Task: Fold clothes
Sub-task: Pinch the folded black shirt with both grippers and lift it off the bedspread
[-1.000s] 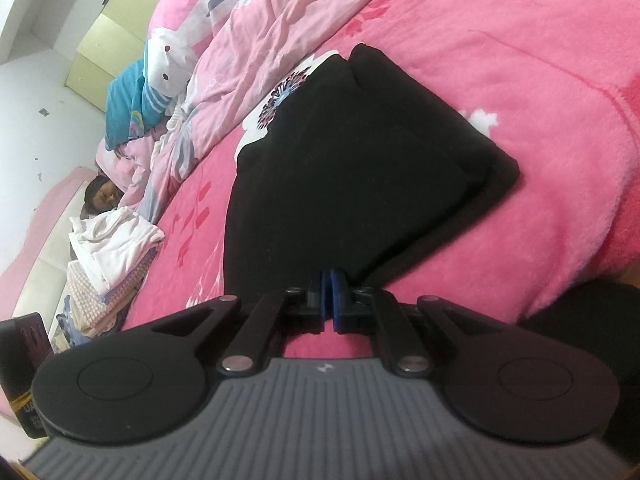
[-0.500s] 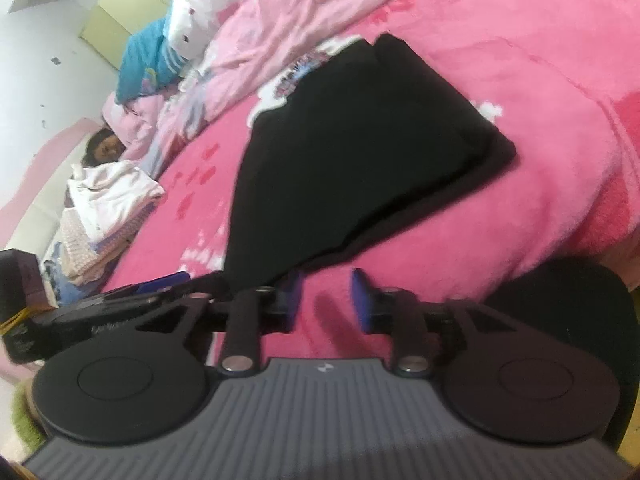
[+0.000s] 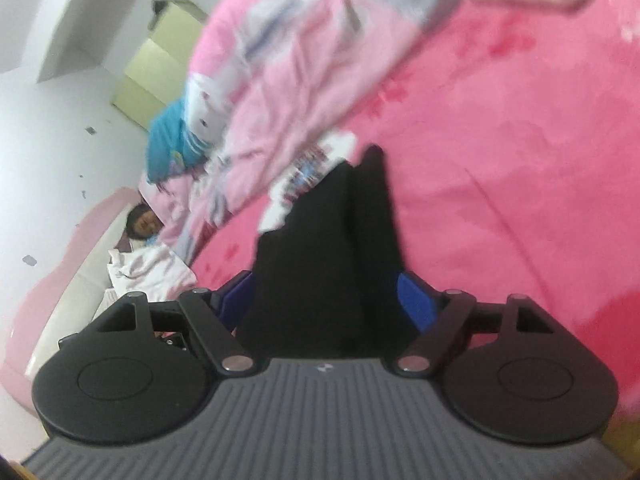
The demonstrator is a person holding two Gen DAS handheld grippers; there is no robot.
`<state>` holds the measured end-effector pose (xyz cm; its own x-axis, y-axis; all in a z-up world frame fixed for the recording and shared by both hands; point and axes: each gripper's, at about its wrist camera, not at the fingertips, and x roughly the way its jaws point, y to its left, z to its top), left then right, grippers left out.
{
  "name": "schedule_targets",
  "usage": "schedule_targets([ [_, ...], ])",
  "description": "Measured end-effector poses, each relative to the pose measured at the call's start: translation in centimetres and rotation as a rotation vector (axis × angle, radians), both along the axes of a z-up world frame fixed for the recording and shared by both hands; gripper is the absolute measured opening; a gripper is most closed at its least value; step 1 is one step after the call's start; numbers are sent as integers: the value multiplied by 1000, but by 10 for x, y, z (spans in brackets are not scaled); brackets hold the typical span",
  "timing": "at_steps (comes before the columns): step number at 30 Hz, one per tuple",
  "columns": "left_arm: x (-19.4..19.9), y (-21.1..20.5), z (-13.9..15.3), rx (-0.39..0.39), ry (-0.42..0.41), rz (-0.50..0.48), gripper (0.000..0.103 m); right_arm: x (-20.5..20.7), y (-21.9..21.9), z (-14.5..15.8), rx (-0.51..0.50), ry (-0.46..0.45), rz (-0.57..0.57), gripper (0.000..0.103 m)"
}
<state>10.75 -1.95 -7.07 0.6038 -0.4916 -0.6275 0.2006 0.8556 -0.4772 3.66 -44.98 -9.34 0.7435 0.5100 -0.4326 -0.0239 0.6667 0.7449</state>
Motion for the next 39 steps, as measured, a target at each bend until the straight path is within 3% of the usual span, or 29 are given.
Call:
schedule_targets([
  [2,16,3,-10,-27,38,-15,66,22,-8,-13,14,42,35,78],
  [10,81,-6,-29,-125,43,-107,65,111,-8,-19,85,53,254,80],
  [15,121,-19,-36,-170,55,-132,48,170,8,-20,114,41,378,75],
  [18,135,-25,-39,-173,67,-110,27,194,23,-22,82,48,408,52],
  [20,140,-29,-39,-164,71,-95,10,201,29,-23,59,57,409,18],
  [25,122,-42,-11,-106,-19,-92,7,177,33,4,-55,-49,377,11],
  [31,79,-69,59,-115,-216,-171,6,119,30,67,-258,-244,311,10],
  [39,64,-177,149,-95,-440,-333,6,59,-42,172,-517,-424,93,10],
])
